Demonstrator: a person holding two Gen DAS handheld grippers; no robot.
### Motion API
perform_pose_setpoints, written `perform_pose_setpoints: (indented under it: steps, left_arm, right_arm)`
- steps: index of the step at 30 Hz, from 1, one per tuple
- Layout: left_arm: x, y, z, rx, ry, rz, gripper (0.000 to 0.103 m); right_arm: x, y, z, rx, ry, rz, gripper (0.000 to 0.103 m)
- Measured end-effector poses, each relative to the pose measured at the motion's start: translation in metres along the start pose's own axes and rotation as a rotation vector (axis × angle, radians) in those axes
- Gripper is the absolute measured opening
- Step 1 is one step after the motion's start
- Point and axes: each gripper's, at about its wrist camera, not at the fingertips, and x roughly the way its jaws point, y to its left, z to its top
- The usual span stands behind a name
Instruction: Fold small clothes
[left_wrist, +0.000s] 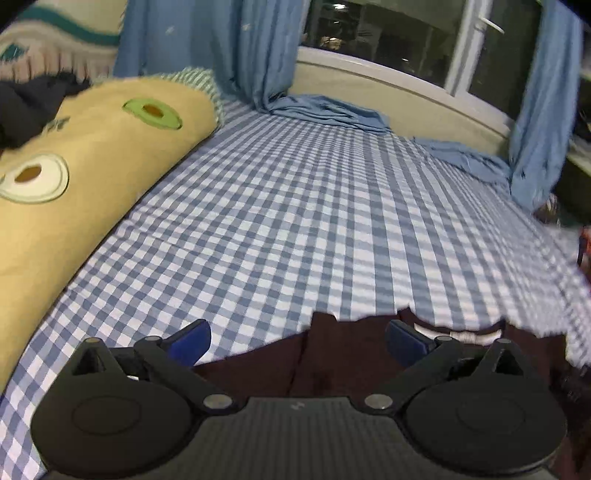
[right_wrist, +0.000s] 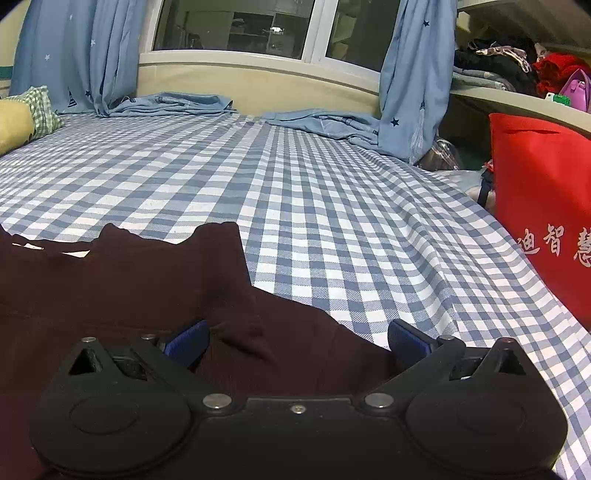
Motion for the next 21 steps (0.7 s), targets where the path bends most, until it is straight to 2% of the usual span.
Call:
perform_pose_setpoints:
  steps: [2, 6, 9, 13, 16, 21]
  left_arm:
    - [0.004, -0.014, -0.016, 0.042, -0.012, 0.024, 0.102]
    - [0.031, -0.044, -0.046, 0.107, 0.029, 0.114, 0.102]
    - [0.046, -0.060, -0.069, 0.125, 0.069, 0.158, 0.102]
    - [0.062, -0.061, -0.087, 0.113, 0.082, 0.211, 0.103]
    - [0.059, -0.055, -0.091, 0.083, 0.059, 0.207, 0.102]
    - [0.039, -0.054, -0.089, 0.061, 0.021, 0.241, 0.102]
  right_arm:
    - [-0.004, -0.002, 0.000, 0.013, -0.024, -0.020, 0.102]
    - [-0.012, -0.014, 0.001, 0.077, -0.048, -0.042, 0.102]
    - [-0.029, -0.022, 0.003, 0.085, -0.084, -0.130, 0.102]
    - [-0.061, -0.029, 0.005, 0.052, -0.116, -0.129, 0.102]
    - [-0.095, -0.017, -0.004, -0.063, -0.175, -0.110, 0.102]
    - [-0.158, 0.018, -0.035, -0.148, -0.279, 0.066, 0.102]
